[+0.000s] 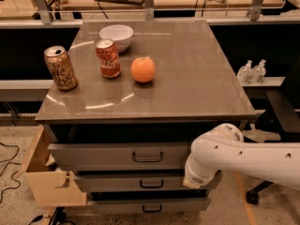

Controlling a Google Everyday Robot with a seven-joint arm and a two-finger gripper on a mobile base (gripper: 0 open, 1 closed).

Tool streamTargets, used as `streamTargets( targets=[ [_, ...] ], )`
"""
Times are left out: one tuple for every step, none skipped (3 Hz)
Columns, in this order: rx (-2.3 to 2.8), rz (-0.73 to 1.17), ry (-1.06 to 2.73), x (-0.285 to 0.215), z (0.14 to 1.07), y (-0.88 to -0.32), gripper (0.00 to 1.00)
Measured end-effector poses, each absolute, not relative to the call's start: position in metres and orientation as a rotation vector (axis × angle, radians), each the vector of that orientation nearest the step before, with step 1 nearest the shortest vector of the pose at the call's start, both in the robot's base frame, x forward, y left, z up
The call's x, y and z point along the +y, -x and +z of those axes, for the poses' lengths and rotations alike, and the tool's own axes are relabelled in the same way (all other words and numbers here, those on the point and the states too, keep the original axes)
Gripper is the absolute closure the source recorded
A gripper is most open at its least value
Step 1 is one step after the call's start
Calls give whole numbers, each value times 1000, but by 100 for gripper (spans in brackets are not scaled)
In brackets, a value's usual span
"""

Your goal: Close top drawer

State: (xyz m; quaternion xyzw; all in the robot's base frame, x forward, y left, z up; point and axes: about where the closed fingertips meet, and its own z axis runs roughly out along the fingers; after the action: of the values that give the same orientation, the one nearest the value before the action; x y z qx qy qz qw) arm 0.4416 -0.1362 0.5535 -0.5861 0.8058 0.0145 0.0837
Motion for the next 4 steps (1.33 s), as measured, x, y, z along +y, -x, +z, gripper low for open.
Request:
streamTargets(
  targets=[
    [2465,29,1693,-161,559,-430,100],
    [2543,-13,1616,-196,577,-409,100],
    [2562,-59,1549,-217,594,-403,100],
    [2529,-69,1497,-220,606,-414,100]
  ],
)
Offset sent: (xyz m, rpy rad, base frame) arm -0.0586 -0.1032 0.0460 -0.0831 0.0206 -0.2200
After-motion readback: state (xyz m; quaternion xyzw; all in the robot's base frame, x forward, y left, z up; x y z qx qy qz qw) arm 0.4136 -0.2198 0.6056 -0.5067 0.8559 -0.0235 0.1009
